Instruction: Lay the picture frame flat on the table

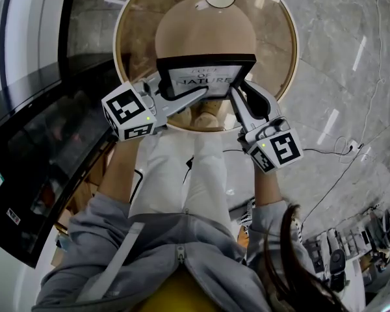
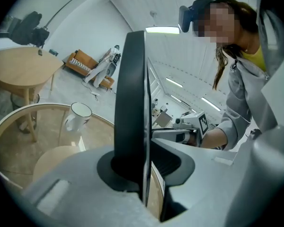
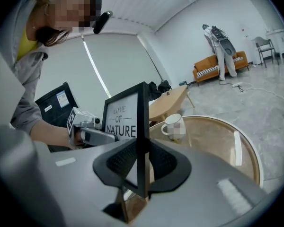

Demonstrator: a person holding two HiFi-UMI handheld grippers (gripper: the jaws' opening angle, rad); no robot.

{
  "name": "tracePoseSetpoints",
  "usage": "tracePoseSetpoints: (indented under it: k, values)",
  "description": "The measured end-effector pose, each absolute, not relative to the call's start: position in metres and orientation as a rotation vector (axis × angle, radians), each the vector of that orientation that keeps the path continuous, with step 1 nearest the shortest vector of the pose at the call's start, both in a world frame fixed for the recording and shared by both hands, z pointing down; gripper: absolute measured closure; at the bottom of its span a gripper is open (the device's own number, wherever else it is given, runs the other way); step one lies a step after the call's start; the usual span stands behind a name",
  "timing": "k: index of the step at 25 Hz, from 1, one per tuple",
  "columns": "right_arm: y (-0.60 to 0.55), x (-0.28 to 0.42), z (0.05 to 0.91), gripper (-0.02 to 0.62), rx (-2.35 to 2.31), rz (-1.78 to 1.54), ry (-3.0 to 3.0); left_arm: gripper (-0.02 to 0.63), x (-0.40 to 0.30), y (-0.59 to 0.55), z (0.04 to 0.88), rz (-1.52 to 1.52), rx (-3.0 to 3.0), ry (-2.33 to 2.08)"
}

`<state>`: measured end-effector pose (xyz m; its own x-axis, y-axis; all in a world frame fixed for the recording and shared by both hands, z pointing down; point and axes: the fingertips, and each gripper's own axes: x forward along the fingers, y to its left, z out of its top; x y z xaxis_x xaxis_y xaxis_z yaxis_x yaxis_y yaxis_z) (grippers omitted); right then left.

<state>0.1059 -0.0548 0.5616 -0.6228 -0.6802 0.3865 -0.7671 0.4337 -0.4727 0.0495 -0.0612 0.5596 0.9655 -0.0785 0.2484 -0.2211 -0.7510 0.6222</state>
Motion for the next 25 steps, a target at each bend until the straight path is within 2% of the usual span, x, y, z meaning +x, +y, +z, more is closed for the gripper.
tracePoseSetpoints:
  k: [2, 4, 6, 8, 14, 16, 25]
  values:
    - [-0.052, 0.11, 0.566, 0.522, 1.345, 0.985, -2.517, 0.491, 0.047, -0.061, 0.567, 0.283, 2.39, -0.251]
    - [-0.051, 0.118, 0.57, 0.522, 1.402, 1.025, -2.493, 0.476, 0.043, -0.064, 0.575, 0.293, 2.353, -0.309]
    - [-0.053, 0.13, 0.575, 0.522, 1.456, 1.05, -2.459, 0.424, 0.042, -0.07, 0.582, 0.302, 2.321, -0.371]
    - [-0.056, 0.145, 0.582, 0.522, 1.495, 1.06, -2.417, 0.407, 0.043, -0.077, 0.587, 0.308, 2.299, -0.421]
    - [-0.052, 0.161, 0.604, 0.522, 1.513, 1.097, -2.337, 0.411, 0.035, -0.083, 0.606, 0.363, 2.25, -0.521]
    - [-0.049, 0.157, 0.613, 0.522, 1.497, 1.119, -2.311, 0.52, 0.03, -0.08, 0.616, 0.411, 2.244, -0.53]
    - [-0.043, 0.109, 0.678, 0.523, 1.318, 1.332, -2.155, 0.526, -0.019, -0.06, 0.67, 0.52, 2.068, -0.634]
